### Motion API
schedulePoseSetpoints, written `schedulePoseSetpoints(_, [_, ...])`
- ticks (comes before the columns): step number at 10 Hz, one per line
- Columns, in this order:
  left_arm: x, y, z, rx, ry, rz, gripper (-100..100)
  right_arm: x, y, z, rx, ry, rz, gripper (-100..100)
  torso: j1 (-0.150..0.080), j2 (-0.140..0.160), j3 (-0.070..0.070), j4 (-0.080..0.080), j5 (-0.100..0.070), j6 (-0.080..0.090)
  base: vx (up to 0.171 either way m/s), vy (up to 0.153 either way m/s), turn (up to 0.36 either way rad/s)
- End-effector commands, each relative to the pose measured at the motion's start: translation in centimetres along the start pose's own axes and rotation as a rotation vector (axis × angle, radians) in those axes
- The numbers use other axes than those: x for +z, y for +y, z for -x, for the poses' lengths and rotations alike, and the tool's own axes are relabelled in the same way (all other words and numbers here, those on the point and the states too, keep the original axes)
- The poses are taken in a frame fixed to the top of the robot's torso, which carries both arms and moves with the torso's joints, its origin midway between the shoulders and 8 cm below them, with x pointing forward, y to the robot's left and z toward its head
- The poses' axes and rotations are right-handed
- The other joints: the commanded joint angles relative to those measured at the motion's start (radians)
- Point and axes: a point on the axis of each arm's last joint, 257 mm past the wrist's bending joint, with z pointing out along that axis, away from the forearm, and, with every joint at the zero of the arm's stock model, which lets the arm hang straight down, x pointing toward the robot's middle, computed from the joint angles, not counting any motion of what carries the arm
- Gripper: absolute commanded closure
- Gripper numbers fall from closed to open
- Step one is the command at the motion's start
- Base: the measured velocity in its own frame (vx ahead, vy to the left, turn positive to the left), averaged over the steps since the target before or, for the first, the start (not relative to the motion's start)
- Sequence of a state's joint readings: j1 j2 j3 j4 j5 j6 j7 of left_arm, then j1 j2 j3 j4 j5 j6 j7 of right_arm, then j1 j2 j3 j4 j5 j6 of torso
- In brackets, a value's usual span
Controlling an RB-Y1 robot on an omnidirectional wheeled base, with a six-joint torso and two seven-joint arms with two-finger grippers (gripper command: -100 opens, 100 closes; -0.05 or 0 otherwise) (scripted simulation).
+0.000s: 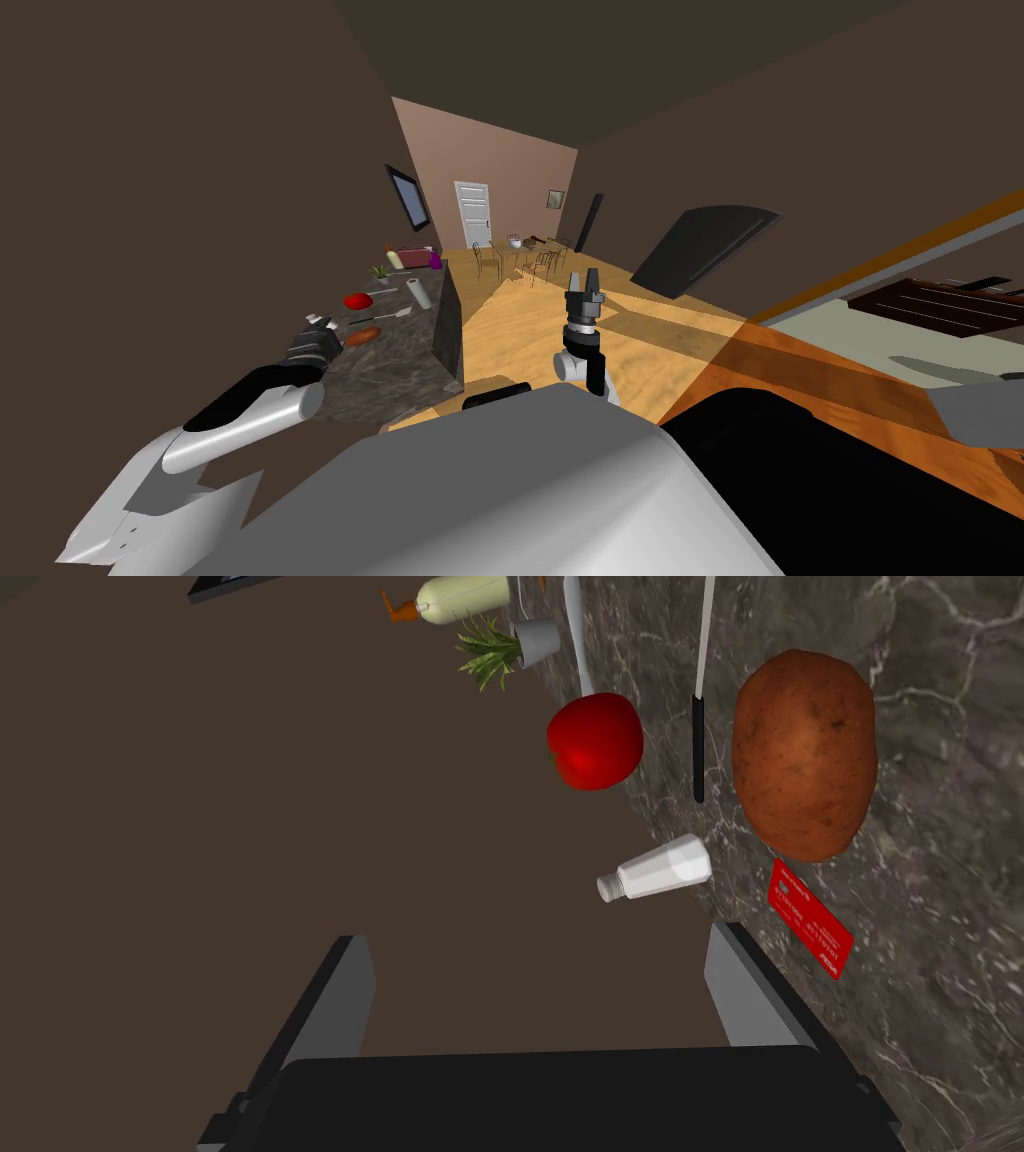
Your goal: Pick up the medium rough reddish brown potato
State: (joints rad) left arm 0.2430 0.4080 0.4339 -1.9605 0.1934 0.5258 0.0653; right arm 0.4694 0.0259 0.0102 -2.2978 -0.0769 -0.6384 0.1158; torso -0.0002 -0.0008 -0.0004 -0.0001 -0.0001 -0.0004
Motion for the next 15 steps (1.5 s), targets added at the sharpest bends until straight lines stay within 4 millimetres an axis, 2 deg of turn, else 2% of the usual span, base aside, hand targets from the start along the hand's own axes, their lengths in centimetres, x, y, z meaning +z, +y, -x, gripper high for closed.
schedulePoseSetpoints(1, [0.3, 1.4, 0.9, 0.004, -0.018, 0.054, -100, 0.0, 0.0, 0.0, 0.0, 0.0, 0.0, 0, 0.0, 0.0, 0.0, 0.0, 0.0, 0.0, 0.02, -0.011, -0.02])
schedulePoseSetpoints(6, [0.6, 3.7, 2.4, 0.01, -0.047, 0.153, -100, 0.0, 0.0, 0.0, 0.0, 0.0, 0.0, 0, 0.0, -0.001, -0.001, 0.0, 0.0, 0.0, 0.026, -0.009, -0.02])
schedulePoseSetpoints(8, [0.8, 5.5, 3.7, 0.016, -0.071, 0.225, -100, 0.0, 0.0, 0.0, 0.0, 0.0, 0.0, 0, 0.0, -0.001, -0.001, 0.0, 0.0, 0.0, 0.04, -0.004, -0.03])
schedulePoseSetpoints(12, [0.5, 8.0, 4.7, 0.021, -0.091, 0.324, -100, 0.0, 0.0, 0.0, 0.0, 0.0, 0.0, 0, 0.001, -0.003, -0.002, -0.001, 0.0, 0.0, 0.053, -0.002, -0.021])
schedulePoseSetpoints(15, [0.0, 10.8, 5.7, 0.026, -0.112, 0.432, -100, 0.0, 0.0, 0.0, 0.0, 0.0, 0.0, 0, 0.001, -0.003, -0.002, -0.001, 0.0, 0.0, 0.068, 0.006, -0.032])
